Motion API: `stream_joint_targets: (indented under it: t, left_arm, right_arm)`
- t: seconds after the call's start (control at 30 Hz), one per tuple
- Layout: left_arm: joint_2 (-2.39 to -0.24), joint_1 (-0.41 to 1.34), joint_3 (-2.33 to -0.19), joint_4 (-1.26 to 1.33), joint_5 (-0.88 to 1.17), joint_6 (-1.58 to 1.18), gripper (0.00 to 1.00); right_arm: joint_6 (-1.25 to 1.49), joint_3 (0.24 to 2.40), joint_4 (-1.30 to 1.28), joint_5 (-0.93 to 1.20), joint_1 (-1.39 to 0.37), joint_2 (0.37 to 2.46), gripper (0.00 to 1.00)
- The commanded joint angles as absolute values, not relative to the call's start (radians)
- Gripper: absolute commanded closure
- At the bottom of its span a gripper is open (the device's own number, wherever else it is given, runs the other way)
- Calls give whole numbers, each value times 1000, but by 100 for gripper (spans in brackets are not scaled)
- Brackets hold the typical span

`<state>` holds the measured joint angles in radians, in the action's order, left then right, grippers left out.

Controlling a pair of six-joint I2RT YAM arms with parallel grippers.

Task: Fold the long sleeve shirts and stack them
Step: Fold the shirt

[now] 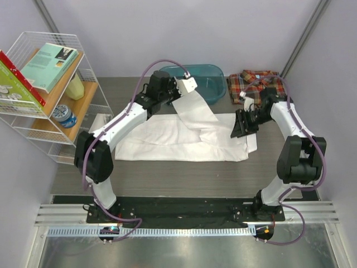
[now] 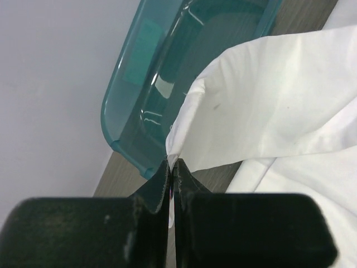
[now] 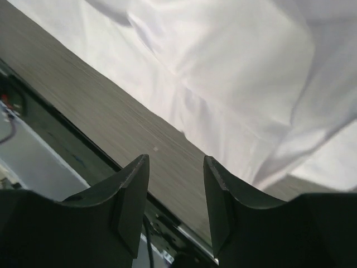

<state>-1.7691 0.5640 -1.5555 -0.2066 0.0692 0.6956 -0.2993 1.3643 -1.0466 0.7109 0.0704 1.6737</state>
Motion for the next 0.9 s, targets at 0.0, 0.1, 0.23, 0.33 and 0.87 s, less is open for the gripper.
stream_joint_targets:
  t: [0.0,0.1,0.23,0.33,0.87]
  left_arm:
    - [-1810,511,-1673,-123,101,666,100]
    - [-1827,500,-1703,-92,138,655,100]
    - [-1847,500,-1759,-78,164,657,100]
    - [-1864,499,-1818,-68,190,666,100]
    - [-1728,454,-1654,-144,582,753,100]
  right_arm:
    - [-445,1235,-1057,418,69,1586,51]
    - [-471,1160,-1017,342,71,1577,52]
    - [-486,1115,-994,292,72,1612,59]
    - [-486,1088,-959,259,71,1640,64]
    - [-482,1032,-905,173,78,1726,99]
